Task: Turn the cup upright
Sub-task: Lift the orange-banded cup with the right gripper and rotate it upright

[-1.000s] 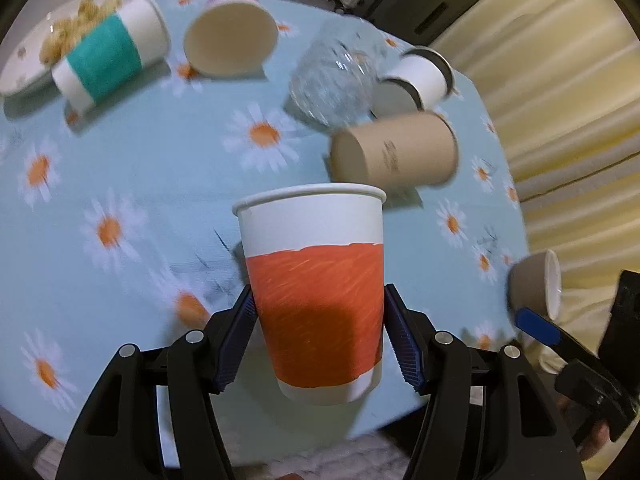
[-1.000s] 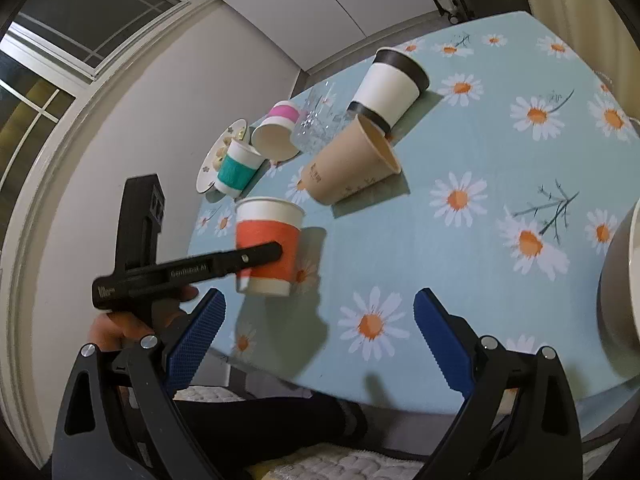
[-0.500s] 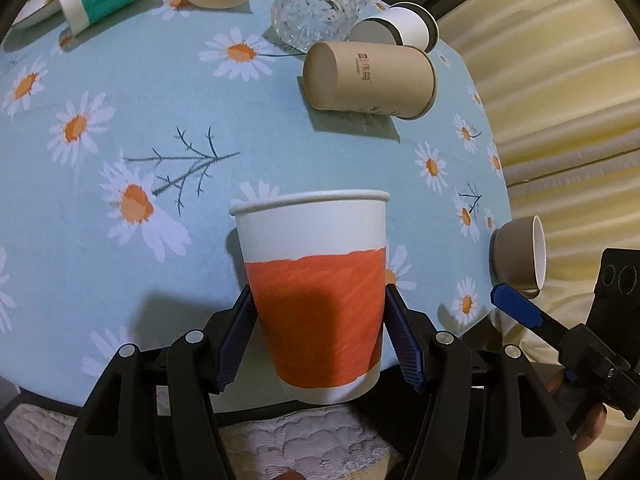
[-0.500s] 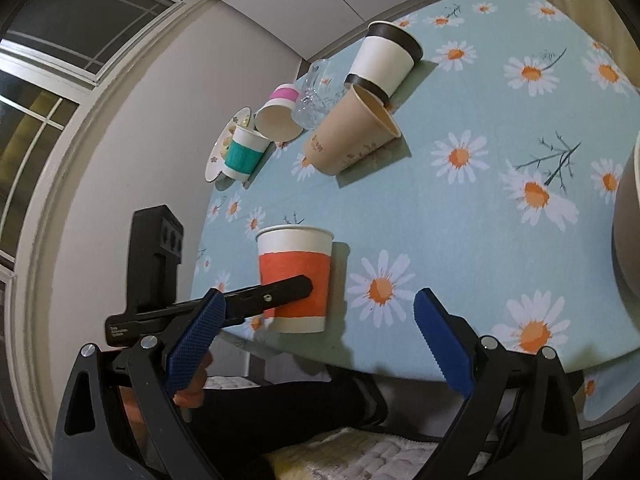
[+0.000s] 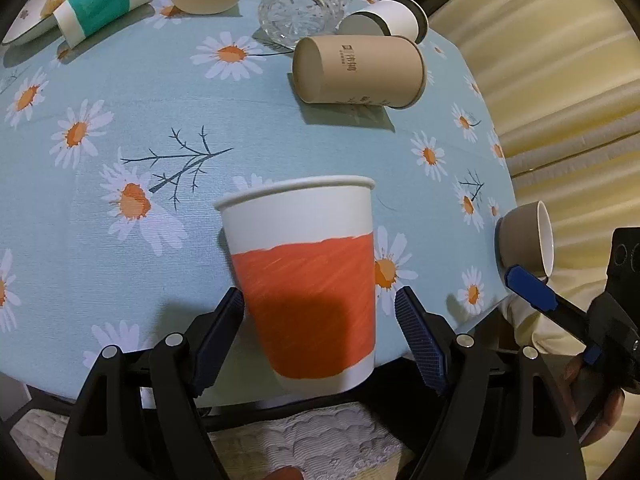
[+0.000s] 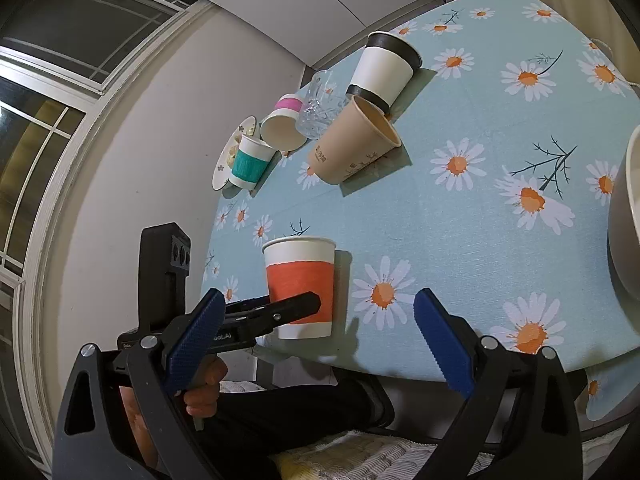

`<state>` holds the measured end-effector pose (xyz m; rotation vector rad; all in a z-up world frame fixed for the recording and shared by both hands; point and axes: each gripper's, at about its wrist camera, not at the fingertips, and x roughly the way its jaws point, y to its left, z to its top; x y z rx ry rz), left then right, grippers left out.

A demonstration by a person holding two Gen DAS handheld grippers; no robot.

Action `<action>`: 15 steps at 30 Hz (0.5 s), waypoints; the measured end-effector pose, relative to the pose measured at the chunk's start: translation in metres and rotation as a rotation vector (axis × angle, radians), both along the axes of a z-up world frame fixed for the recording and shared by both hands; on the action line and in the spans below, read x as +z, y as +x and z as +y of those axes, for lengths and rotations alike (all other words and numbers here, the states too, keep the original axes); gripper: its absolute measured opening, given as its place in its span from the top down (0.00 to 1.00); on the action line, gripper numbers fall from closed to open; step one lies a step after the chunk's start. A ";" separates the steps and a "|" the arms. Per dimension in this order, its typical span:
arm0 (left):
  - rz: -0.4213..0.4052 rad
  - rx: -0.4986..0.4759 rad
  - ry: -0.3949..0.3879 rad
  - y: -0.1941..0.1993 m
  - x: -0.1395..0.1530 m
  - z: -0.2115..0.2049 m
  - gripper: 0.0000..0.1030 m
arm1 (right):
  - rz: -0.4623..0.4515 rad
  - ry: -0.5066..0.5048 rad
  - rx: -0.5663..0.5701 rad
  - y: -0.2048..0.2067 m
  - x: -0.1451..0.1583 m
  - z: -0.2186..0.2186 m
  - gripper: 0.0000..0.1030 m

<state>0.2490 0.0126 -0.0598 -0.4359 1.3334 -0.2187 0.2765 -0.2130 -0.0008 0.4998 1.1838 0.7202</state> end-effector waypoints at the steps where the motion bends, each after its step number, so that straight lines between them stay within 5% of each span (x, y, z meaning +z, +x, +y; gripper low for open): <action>1: -0.002 0.000 -0.001 0.000 0.001 0.001 0.26 | 0.000 -0.002 0.000 0.000 0.000 0.000 0.08; 15: -0.072 -0.004 -0.022 -0.026 0.023 0.021 0.26 | 0.005 -0.098 0.030 0.001 -0.011 0.025 0.08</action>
